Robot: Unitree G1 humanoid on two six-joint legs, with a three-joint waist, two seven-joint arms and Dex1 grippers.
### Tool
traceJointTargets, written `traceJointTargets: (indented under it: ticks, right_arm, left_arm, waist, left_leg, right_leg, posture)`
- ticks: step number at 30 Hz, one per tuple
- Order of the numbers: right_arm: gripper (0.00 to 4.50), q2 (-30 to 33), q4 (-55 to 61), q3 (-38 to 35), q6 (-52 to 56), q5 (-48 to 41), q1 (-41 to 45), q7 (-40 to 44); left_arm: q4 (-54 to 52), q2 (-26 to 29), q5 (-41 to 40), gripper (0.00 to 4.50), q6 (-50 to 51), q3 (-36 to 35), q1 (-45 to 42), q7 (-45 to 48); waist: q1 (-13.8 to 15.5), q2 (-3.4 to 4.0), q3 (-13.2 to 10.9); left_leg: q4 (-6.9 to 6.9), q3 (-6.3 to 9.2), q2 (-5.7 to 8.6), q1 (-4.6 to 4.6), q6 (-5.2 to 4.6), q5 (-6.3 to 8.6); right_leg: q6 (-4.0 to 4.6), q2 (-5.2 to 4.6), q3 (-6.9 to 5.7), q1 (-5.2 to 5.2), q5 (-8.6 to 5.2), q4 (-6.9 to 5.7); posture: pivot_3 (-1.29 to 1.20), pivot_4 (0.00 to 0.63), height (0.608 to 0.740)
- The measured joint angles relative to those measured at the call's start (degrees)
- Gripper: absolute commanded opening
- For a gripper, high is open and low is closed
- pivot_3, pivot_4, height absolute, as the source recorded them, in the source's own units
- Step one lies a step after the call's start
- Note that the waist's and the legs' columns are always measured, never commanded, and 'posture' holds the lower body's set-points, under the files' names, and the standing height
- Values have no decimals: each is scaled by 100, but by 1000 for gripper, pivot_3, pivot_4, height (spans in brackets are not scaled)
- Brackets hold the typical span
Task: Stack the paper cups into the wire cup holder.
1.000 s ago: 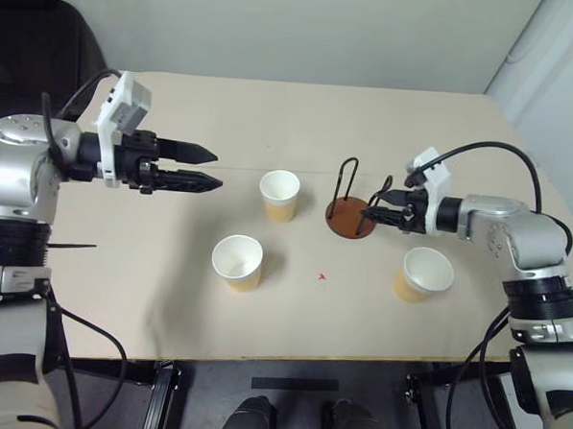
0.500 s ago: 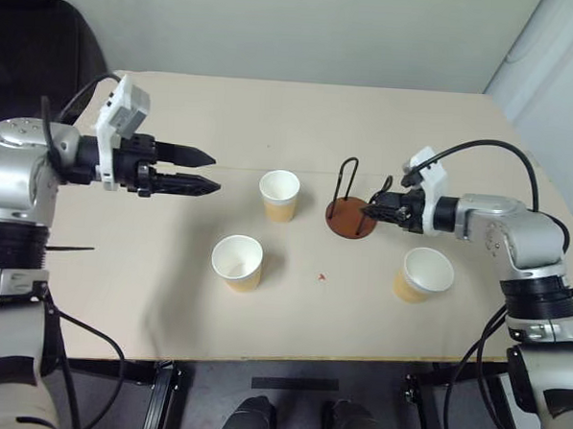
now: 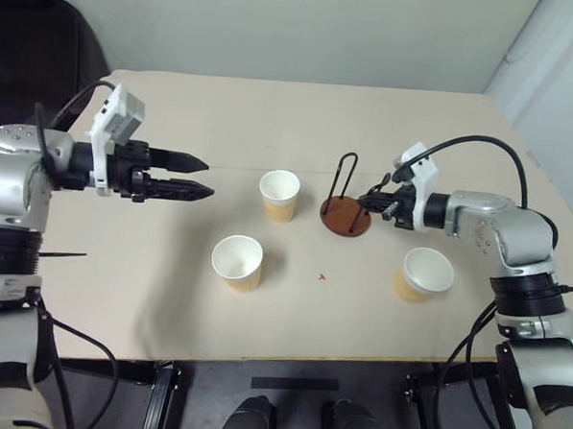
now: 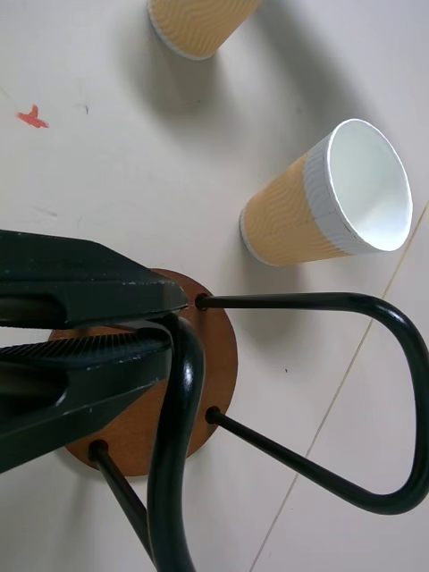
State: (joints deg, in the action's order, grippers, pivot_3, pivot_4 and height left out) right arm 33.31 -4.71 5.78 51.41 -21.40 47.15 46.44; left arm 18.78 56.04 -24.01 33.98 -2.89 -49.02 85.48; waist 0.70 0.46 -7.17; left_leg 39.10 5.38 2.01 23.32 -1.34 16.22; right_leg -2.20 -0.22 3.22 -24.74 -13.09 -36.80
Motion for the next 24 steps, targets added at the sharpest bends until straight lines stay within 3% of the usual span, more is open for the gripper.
traceJointTargets:
  ticks: [24]
  right_arm:
    - [32,294,661,15,316,-121,-269,312]
  left_arm:
    - [35,85,-56,3185,18,-86,-71,-84]
  waist:
    - [2,0,0]
  left_leg:
    - [0,0,0,5,1,0]
  right_leg:
    - [0,-1,0,-3,0,1]
  posture:
    - [0,150,740]
